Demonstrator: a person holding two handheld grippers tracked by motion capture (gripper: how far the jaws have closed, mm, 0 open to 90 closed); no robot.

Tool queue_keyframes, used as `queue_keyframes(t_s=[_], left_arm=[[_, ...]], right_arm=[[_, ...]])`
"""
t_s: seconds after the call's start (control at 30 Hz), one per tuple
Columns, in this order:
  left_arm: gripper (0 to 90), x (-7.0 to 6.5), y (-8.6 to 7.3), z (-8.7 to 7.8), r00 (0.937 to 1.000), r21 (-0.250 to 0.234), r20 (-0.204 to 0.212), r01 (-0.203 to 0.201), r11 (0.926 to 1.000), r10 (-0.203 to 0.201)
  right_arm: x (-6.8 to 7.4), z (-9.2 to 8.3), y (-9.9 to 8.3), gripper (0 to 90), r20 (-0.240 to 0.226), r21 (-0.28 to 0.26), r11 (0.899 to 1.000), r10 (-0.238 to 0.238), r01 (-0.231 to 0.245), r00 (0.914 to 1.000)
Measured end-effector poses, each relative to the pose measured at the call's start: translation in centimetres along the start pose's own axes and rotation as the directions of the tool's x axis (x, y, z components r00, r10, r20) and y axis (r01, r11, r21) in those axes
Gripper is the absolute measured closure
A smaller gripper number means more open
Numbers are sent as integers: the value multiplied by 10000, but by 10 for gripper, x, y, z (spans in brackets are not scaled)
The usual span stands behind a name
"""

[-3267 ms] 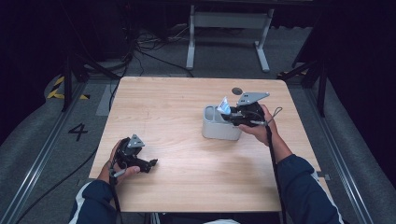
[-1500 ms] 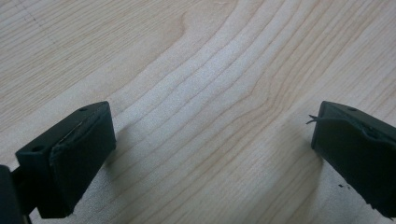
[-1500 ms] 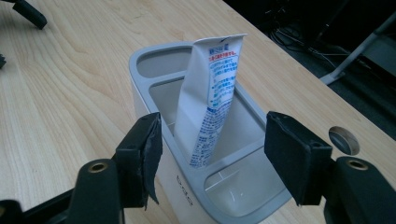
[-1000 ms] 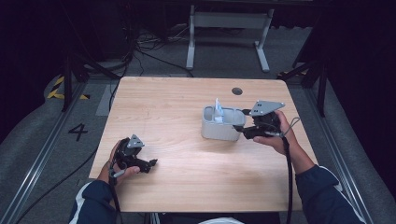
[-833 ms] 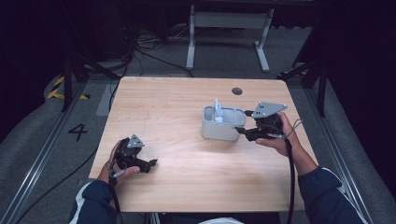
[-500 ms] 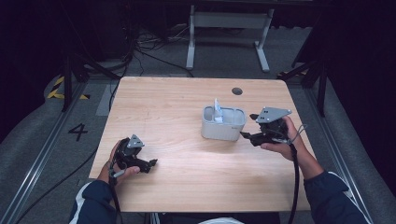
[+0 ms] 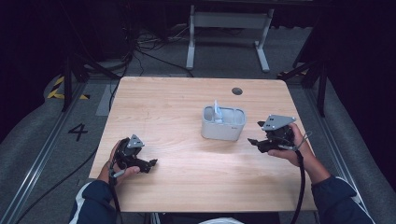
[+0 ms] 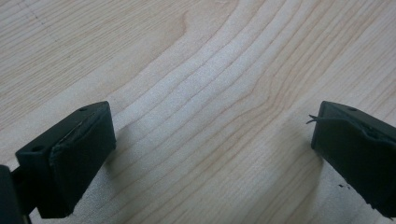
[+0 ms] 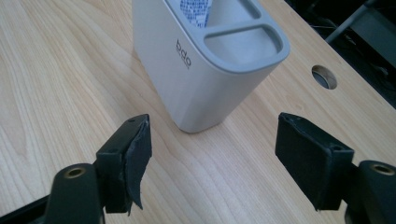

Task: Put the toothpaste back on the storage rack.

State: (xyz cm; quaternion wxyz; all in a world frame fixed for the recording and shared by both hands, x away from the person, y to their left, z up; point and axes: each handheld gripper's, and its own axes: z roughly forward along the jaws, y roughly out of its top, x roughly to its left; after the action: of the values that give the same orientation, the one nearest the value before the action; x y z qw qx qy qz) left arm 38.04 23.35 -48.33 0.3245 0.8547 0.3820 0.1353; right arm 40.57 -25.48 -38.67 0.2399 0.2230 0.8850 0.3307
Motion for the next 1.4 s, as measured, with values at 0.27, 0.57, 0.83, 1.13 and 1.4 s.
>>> queue_keyframes(t_s=[0.27, 0.57, 0.83, 1.13, 1.4], left_arm=[[1, 0, 0, 0, 10000, 2, 0, -2, 10000, 2], [1, 0, 0, 0, 10000, 9, 11, -2, 10000, 2], [1, 0, 0, 0, 10000, 5, 5, -2, 10000, 2], [1, 1, 0, 0, 9999, -30, 3, -106, 9999, 106], [1, 1, 0, 0, 9999, -18, 5, -115, 9999, 115]], right_arm=[[1, 2, -21, 279, 54, 330, 9992, 236, -238, 9997], [0, -3, -62, 273, 14, 520, 9958, 747, -747, 9972], [-1, -11, -108, 230, 325, 408, 9745, 2194, -2206, 9751], [-2, -24, -151, 224, 225, 483, 9507, 3055, -3062, 9519], [-8, -31, -177, 198, 396, 25, 9120, 4099, -4103, 9113]])
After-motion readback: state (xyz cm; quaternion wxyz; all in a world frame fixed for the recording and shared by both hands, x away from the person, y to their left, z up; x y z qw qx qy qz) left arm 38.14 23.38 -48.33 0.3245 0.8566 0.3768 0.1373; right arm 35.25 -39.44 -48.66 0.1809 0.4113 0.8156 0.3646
